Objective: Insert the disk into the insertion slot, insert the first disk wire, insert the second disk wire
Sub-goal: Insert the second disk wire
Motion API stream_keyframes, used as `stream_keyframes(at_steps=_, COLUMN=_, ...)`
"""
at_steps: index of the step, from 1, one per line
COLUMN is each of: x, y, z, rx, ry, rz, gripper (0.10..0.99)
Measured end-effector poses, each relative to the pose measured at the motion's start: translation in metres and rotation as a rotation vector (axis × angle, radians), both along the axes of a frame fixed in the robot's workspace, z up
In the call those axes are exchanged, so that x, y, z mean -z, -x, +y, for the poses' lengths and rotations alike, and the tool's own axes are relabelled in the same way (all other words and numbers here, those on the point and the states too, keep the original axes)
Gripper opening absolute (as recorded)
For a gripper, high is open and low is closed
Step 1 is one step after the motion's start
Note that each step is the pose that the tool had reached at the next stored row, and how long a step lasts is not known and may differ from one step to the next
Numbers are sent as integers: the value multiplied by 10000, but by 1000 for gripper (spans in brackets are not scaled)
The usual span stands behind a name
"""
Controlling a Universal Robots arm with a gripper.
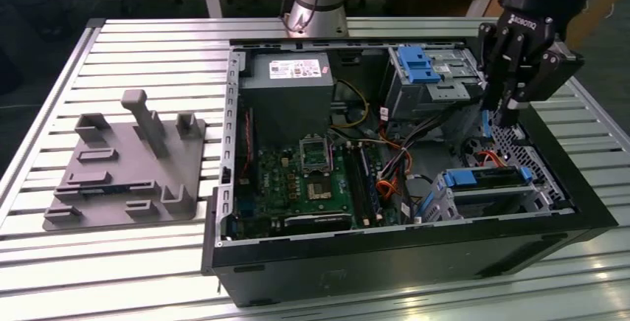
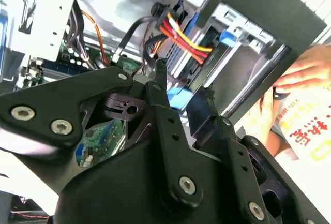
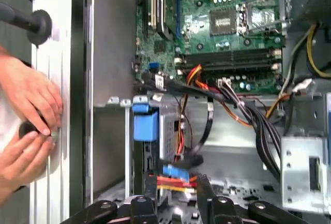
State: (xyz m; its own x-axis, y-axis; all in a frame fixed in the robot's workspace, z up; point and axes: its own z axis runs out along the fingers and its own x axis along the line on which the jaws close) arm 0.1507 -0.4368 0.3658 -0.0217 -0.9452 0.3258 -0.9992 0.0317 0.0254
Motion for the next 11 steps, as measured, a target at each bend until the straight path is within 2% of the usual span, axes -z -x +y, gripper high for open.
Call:
stream_keyframes(at_steps=5, x=27, y=41, z=4, rx=1, ry=465, rz=0, gripper=435)
stream_keyframes(at_steps=7, x=52, y=55, z=4, rx=1, ry=565, rz=-1, gripper=435)
stream_keyframes(at_steps=11, x=109, y=83, z=5, rx=1, ry=646, rz=0, gripper=435)
